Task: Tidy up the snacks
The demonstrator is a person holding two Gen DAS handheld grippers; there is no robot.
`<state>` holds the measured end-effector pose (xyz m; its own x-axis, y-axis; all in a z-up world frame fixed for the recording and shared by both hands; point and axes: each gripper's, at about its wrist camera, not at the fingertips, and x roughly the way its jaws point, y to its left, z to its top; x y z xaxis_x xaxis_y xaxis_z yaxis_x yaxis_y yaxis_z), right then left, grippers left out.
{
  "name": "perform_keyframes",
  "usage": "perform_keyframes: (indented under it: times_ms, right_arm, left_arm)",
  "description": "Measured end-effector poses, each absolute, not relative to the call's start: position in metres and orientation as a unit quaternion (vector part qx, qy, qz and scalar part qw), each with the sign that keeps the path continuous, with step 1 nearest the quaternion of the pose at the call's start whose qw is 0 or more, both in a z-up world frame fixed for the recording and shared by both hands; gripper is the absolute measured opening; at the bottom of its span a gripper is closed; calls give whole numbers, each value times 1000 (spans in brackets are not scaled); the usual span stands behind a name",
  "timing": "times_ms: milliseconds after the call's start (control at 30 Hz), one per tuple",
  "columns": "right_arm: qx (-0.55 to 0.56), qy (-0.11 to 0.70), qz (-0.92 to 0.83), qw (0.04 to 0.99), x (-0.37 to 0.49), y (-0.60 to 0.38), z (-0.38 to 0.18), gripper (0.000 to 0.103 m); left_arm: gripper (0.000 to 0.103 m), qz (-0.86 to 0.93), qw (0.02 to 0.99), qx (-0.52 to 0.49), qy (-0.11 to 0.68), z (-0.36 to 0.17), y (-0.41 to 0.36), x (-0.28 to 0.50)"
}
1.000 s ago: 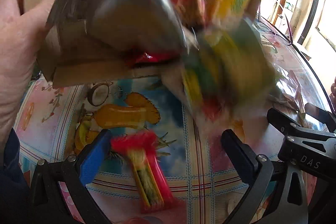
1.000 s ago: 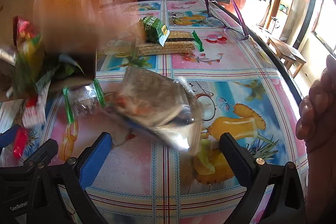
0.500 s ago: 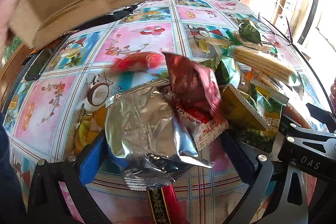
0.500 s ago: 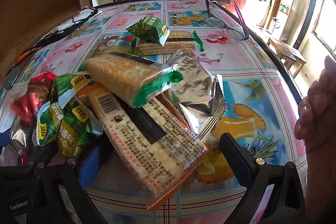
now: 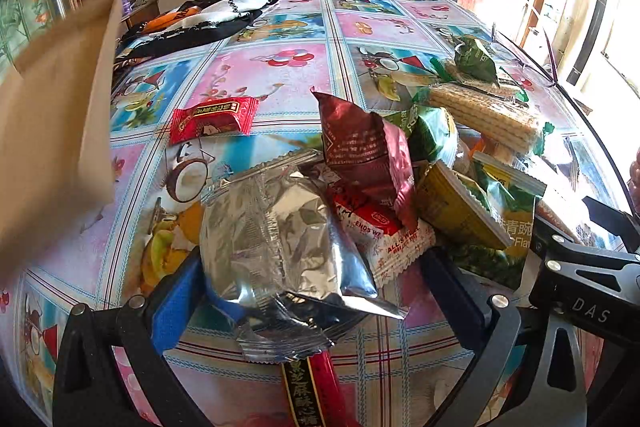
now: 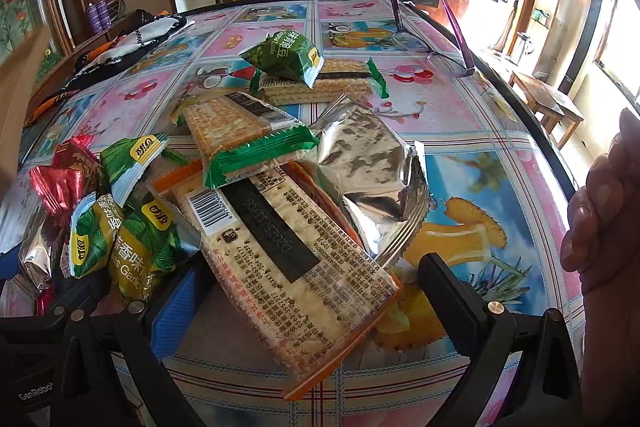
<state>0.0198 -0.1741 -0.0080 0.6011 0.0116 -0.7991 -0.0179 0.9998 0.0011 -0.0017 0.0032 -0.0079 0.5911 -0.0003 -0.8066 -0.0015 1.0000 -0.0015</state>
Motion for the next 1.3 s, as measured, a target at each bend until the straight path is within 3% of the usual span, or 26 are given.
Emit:
perform_keyframes:
  times_ms: [1300]
  right_arm:
    - [-4,447,8,895,20,-174,-8,102]
  left_arm:
    - [103,1,892,-1,452,-3,0,-1]
